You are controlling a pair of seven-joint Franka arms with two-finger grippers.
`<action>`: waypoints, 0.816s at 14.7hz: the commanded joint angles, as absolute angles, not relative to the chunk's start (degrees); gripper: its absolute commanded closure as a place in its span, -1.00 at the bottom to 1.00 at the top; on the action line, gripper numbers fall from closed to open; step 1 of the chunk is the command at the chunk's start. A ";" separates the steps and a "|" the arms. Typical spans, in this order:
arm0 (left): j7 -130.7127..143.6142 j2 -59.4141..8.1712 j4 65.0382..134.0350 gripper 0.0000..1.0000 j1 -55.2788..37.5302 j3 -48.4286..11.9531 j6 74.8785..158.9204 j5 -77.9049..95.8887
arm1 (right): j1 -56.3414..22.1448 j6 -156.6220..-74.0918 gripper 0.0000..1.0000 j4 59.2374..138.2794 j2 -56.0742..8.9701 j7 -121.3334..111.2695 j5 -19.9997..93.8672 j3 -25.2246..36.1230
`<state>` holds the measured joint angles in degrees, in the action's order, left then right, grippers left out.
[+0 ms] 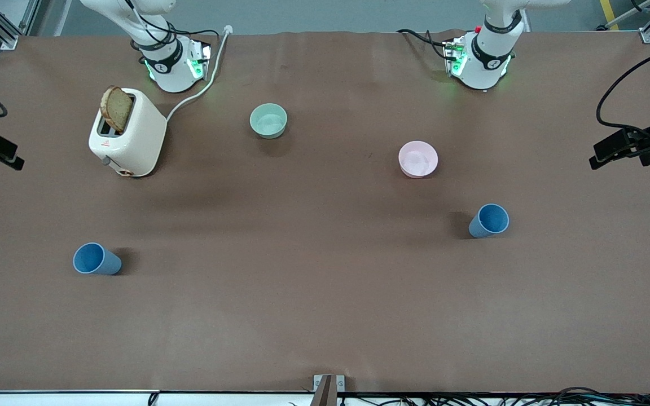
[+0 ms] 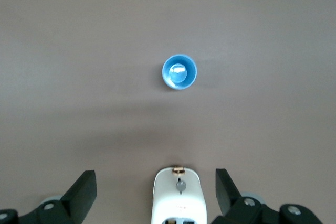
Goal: Stack blue cups with both arms
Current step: 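Move both grippers in toward the two blue cups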
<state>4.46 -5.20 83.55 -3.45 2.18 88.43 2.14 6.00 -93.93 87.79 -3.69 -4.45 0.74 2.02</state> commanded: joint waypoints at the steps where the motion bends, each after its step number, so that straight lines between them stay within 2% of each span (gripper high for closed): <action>1: 3.69 -5.71 83.23 -1.00 -2.90 1.76 88.77 2.81 | 9.13 -98.16 -1.00 87.45 -9.12 -6.14 3.07 1.49; 3: 3.60 -7.20 83.23 -1.00 -2.37 1.84 88.77 2.64 | 10.63 -102.46 -1.00 87.54 -13.07 -8.69 3.34 1.49; 7: 3.60 -14.48 83.23 -1.00 -3.34 1.67 88.86 2.72 | 13.35 -109.67 -1.00 87.63 -21.69 -12.21 8.34 1.41; 12: 3.34 -21.44 86.73 -1.00 -3.25 0.44 95.08 2.72 | 14.06 -118.11 -0.99 87.89 -29.95 -15.29 11.07 1.41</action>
<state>4.06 -20.64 85.04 -3.48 1.26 92.85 2.17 13.34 -116.20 88.29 -27.83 -14.13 9.53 2.11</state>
